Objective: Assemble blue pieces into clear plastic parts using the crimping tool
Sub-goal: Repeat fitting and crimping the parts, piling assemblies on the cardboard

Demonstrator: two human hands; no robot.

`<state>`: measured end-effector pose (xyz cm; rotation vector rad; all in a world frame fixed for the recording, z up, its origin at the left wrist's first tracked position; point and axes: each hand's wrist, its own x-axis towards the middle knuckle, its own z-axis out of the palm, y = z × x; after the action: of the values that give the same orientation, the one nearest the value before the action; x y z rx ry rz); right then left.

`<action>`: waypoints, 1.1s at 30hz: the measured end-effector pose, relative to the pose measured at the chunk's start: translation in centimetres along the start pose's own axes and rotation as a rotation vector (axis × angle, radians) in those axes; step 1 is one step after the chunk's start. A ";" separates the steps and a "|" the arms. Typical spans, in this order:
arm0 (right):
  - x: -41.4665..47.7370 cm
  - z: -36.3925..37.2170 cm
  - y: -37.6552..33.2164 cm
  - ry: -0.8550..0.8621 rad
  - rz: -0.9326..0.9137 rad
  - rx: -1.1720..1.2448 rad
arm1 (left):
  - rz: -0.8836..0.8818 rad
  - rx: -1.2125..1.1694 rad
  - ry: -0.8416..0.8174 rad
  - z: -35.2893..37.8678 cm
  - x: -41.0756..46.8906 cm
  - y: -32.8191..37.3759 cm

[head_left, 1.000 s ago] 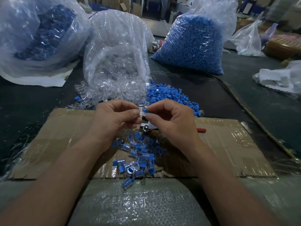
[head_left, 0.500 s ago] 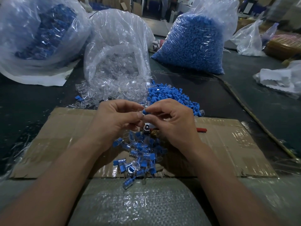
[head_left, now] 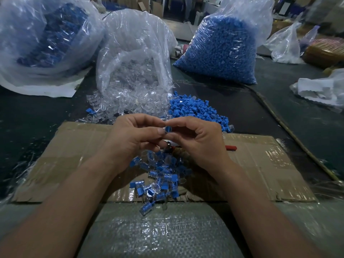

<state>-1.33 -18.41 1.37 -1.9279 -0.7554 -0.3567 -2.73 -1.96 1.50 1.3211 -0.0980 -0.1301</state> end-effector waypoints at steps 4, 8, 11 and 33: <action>-0.1 0.1 0.1 0.026 -0.004 -0.012 | 0.003 -0.009 -0.009 -0.2 0.0 0.0; -0.1 0.1 0.3 0.041 0.000 -0.019 | 0.004 -0.006 -0.017 -0.2 0.1 0.0; -0.1 0.1 0.3 0.042 0.001 -0.027 | 0.007 -0.005 -0.016 -0.2 0.1 0.0; -0.1 0.0 0.5 0.017 -0.185 -0.206 | -0.017 0.071 0.062 0.5 0.1 0.1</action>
<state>-1.12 -18.57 0.99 -2.0489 -0.9184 -0.5829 -2.72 -2.42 1.74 1.3958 -0.0388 -0.1003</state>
